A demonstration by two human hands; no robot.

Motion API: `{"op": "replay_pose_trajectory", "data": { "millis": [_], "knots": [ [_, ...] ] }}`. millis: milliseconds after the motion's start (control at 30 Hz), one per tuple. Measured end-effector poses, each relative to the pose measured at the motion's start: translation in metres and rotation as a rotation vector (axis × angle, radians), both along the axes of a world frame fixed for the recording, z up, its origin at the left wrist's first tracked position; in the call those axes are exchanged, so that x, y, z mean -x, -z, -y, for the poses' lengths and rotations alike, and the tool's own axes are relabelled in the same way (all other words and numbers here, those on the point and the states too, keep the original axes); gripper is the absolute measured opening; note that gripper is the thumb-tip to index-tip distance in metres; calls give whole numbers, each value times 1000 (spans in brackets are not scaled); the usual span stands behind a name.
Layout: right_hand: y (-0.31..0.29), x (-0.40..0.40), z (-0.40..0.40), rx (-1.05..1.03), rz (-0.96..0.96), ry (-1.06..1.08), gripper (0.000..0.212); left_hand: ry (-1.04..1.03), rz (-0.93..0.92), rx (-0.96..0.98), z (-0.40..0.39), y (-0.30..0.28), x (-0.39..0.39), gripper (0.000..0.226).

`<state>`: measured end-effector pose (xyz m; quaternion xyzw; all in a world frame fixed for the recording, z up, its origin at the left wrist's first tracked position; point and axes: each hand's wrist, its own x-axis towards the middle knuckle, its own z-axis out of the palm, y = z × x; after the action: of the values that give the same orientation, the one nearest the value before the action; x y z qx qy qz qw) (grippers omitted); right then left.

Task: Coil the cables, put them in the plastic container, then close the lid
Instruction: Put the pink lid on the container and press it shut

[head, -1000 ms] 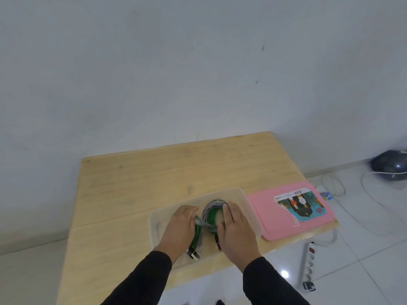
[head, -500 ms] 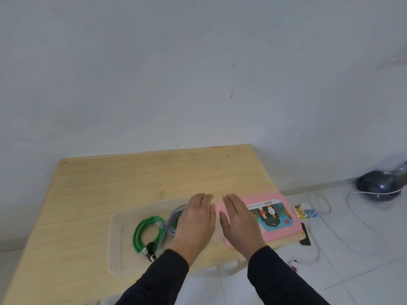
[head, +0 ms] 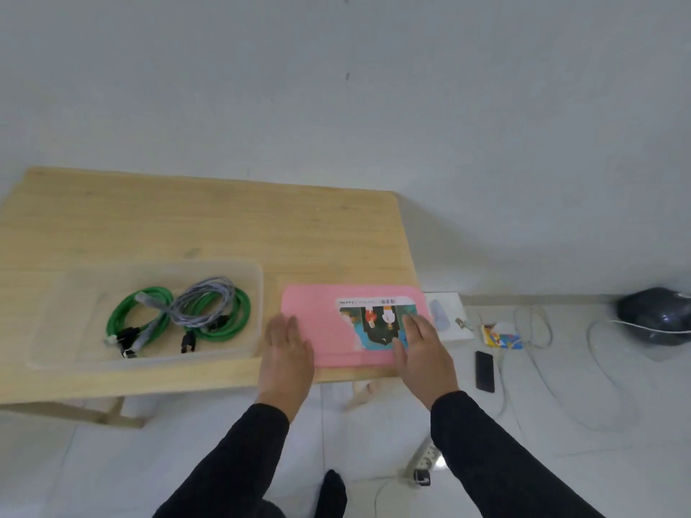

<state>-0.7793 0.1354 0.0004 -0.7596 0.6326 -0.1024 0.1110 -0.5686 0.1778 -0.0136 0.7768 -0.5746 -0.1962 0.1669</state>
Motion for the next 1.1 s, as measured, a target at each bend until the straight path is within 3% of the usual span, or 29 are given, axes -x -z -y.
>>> {"op": "replay_pose_trajectory", "data": {
  "millis": [167,333,533,733,900,1100],
  "knots": [
    [15,22,9,-103,-1,89,49,44,64,9,4,12,7,44],
    [26,26,10,-206,153,181,48,-58,19,105,4,28,11,41],
    [20,25,11,-112,279,254,45,-185,-201,164,8,9,15,48],
    [-18,21,27,82,334,275,42,-193,-294,271,22,-30,16,50],
    [-48,-10,29,153,367,248,41,-189,-230,401,22,-67,-11,48],
    [-57,-108,6,134,395,182,42,-241,-163,412,-9,-86,-107,47]
  ]
}}
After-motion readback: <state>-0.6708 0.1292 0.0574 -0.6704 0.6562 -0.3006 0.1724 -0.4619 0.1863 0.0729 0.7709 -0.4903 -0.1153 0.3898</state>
